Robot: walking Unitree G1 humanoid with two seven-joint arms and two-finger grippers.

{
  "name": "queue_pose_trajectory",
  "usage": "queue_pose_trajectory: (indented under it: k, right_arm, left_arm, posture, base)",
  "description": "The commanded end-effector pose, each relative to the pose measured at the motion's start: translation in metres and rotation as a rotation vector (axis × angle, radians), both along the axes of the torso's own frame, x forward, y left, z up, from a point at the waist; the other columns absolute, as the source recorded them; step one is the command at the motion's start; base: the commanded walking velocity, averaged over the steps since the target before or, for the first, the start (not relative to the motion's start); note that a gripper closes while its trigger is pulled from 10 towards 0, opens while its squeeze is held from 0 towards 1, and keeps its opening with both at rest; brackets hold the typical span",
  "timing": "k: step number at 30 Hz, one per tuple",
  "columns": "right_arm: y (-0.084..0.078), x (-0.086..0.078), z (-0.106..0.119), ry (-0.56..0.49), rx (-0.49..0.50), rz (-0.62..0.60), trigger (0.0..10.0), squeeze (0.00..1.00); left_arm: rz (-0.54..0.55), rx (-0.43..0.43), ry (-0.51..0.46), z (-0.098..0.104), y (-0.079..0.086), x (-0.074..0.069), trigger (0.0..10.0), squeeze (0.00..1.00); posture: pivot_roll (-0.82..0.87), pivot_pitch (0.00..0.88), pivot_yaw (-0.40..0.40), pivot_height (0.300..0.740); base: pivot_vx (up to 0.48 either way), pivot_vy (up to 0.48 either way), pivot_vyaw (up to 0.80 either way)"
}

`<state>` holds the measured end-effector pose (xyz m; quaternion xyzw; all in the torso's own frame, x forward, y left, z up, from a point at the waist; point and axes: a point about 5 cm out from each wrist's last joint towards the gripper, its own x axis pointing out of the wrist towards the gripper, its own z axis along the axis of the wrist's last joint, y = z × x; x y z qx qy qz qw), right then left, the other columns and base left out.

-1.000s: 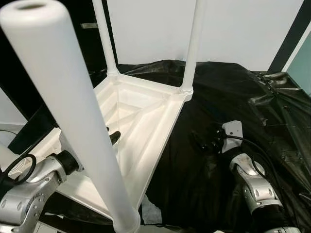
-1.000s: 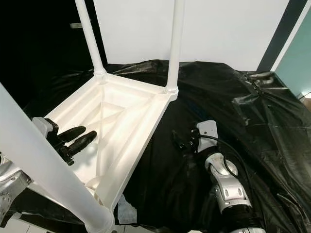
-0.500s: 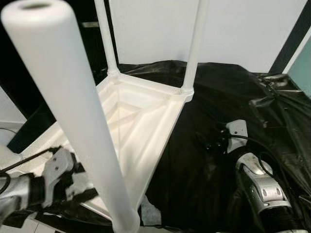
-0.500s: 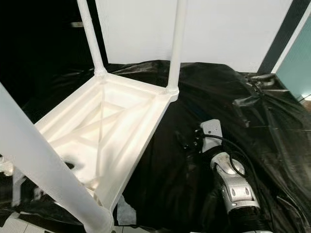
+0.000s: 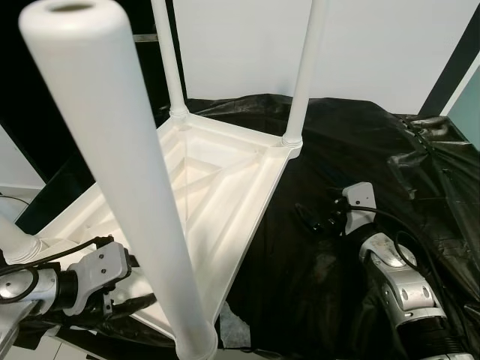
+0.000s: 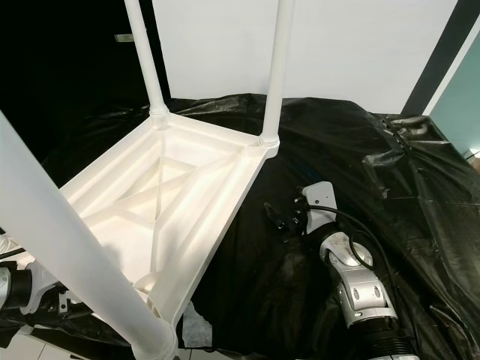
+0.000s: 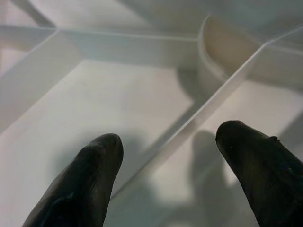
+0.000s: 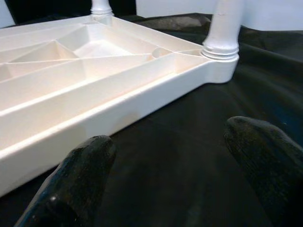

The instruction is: Building children table

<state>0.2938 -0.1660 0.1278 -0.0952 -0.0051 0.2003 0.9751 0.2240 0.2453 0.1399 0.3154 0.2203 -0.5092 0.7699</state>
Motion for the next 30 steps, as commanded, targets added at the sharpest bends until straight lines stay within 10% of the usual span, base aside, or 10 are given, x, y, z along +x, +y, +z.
queue_pose_trajectory:
  k: [1, 9, 10, 12, 14, 16, 30]
  right_arm:
    - [0.001, -0.002, -0.001, 0.012, -0.001, 0.003, 10.0, 0.00]
    - [0.002, -0.004, -0.004, 0.024, 0.003, -0.003, 10.0, 0.00]
    - [0.002, -0.005, -0.005, 0.030, 0.007, -0.004, 10.0, 0.00]
    - [0.002, -0.005, -0.006, 0.031, 0.007, -0.006, 10.0, 0.00]
    - [0.002, -0.006, -0.006, 0.034, 0.005, -0.007, 10.0, 0.00]
    - [-0.001, -0.007, -0.006, 0.035, -0.001, -0.021, 10.0, 0.00]
    - [-0.001, -0.005, -0.004, 0.028, 0.011, -0.038, 10.0, 0.00]
  left_arm:
    - [0.015, 0.039, 0.005, -0.008, 0.002, 0.000, 10.0, 0.00]
    - [-0.029, 0.063, 0.051, -0.015, -0.003, 0.008, 10.0, 0.00]
    - [-0.068, 0.077, 0.105, -0.020, -0.005, 0.011, 7.2, 0.00]
    - [-0.079, 0.088, 0.123, -0.023, -0.005, 0.011, 7.7, 0.00]
    - [-0.107, 0.125, 0.146, -0.030, -0.004, 0.009, 6.0, 0.00]
    - [-0.129, 0.145, 0.175, -0.035, -0.003, 0.008, 0.0, 0.00]
    - [-0.067, 0.077, 0.109, -0.024, -0.003, 0.024, 0.0, 0.00]
  posture:
    - [0.12, 0.000, -0.015, 0.740]
    - [0.12, 0.000, -0.008, 0.740]
    - [0.12, 0.000, -0.003, 0.740]
    - [0.12, 0.000, -0.003, 0.740]
    - [0.11, 0.000, 0.001, 0.740]
    - [0.11, 0.000, 0.006, 0.740]
    - [0.12, 0.000, 0.006, 0.740]
  base:
    - [0.000, 0.000, 0.00]
    - [0.000, 0.000, 0.00]
    - [0.000, 0.000, 0.00]
    - [0.000, 0.000, 0.00]
    - [0.000, 0.000, 0.00]
    - [0.000, 0.000, 0.00]
    - [0.000, 0.000, 0.00]
